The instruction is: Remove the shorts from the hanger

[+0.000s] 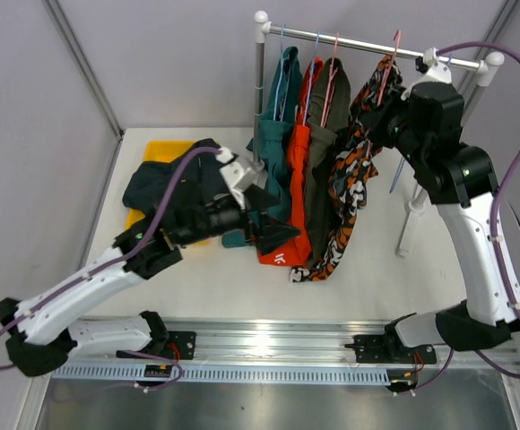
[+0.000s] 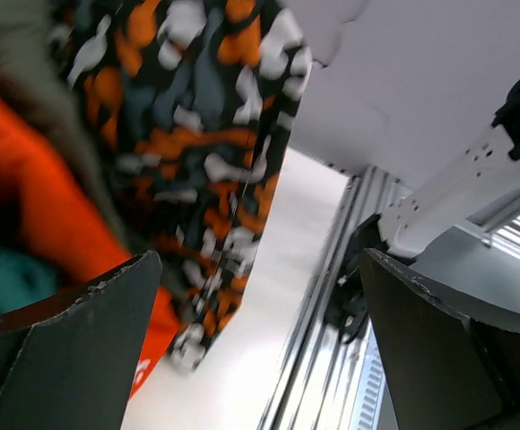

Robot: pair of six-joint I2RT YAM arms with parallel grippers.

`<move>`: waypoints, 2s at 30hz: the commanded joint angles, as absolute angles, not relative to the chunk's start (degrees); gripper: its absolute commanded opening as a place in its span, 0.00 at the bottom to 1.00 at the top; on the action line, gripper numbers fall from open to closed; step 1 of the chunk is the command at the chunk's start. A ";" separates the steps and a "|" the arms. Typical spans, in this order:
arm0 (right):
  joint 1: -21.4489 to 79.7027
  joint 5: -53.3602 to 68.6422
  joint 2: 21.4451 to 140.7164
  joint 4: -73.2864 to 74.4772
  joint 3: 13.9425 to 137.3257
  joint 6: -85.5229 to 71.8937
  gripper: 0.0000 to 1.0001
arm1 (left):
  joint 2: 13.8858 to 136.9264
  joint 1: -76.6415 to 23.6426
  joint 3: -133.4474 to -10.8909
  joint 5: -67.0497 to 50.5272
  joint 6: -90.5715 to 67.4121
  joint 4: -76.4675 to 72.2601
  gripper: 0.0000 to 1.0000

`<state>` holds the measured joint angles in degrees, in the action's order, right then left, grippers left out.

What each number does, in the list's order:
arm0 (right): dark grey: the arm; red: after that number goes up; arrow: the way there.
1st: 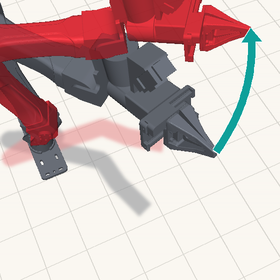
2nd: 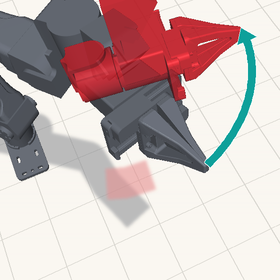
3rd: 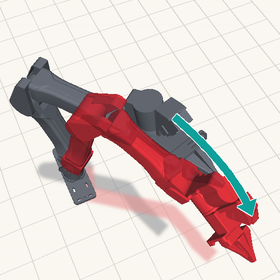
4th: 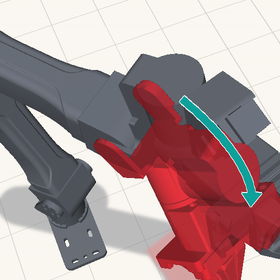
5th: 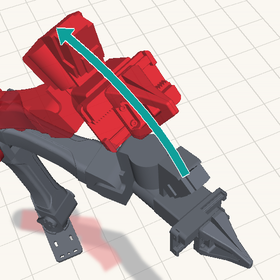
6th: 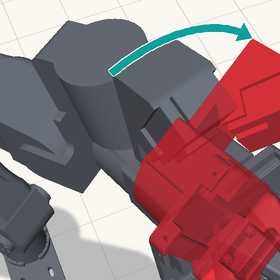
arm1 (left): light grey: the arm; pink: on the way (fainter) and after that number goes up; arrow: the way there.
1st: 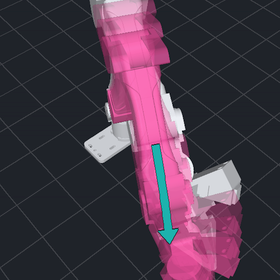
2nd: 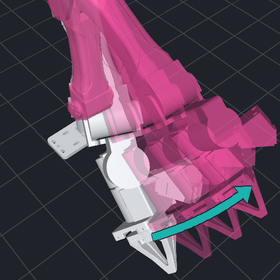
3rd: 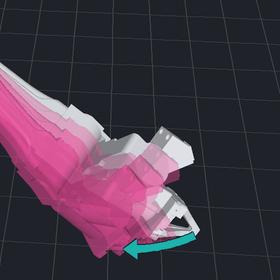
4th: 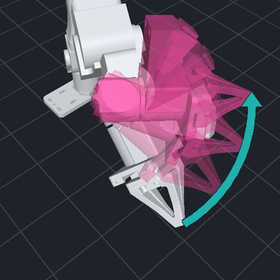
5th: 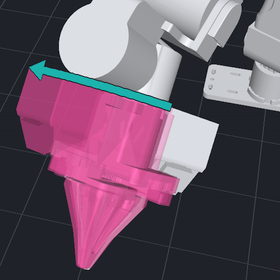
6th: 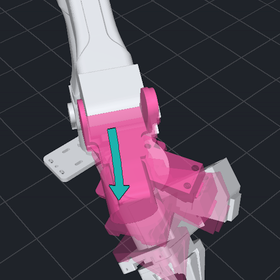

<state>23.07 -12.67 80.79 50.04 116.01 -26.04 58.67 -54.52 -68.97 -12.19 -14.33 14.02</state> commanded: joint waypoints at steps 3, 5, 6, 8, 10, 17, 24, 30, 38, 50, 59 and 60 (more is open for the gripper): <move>27.06 -15.90 75.06 43.86 109.61 -30.94 0.00 | 70.65 -62.38 -75.76 -8.35 -12.57 4.14 0.99; 27.86 -16.26 74.44 44.12 109.25 -31.20 0.00 | 74.77 -64.15 -76.81 -4.86 -11.96 2.46 0.99; 27.95 -16.69 74.36 44.30 109.34 -31.11 0.00 | 76.01 -65.12 -78.12 -4.66 -11.43 2.20 0.99; 28.04 -16.87 74.00 44.56 109.25 -30.76 0.00 | 78.99 -65.91 -79.18 -4.14 -11.42 1.41 0.99; 28.04 -17.22 73.83 44.65 109.25 -30.06 0.00 | 80.06 -66.79 -79.80 -3.96 -11.43 1.58 0.99; 28.04 -17.32 73.13 44.56 108.37 -29.79 0.00 | 80.24 -68.38 -77.96 -0.44 -10.90 0.35 0.99; 28.04 -17.23 70.93 43.95 106.18 -30.59 0.00 | 84.54 -68.38 -81.12 5.53 -7.91 0.53 0.98; 28.04 -17.66 70.75 43.77 106.43 -30.15 0.00 | 88.77 -68.29 -83.76 7.56 -6.24 1.14 0.64; 27.42 -18.90 73.56 45.00 111.08 -28.13 0.00 | 85.53 -68.55 -77.97 6.15 -10.02 0.36 0.00; 20.92 -16.79 80.77 50.54 124.97 -24.35 0.00 | 63.82 -78.47 -51.72 13.97 -15.46 -2.29 0.00; 21.88 -13.27 78.23 54.31 121.74 -28.73 0.00 | 64.14 -79.89 -48.86 22.04 -17.50 -3.26 0.00; 22.93 -13.10 76.92 54.75 120.16 -30.39 0.00 | 65.81 -79.54 -54.17 23.80 -16.10 -2.56 0.00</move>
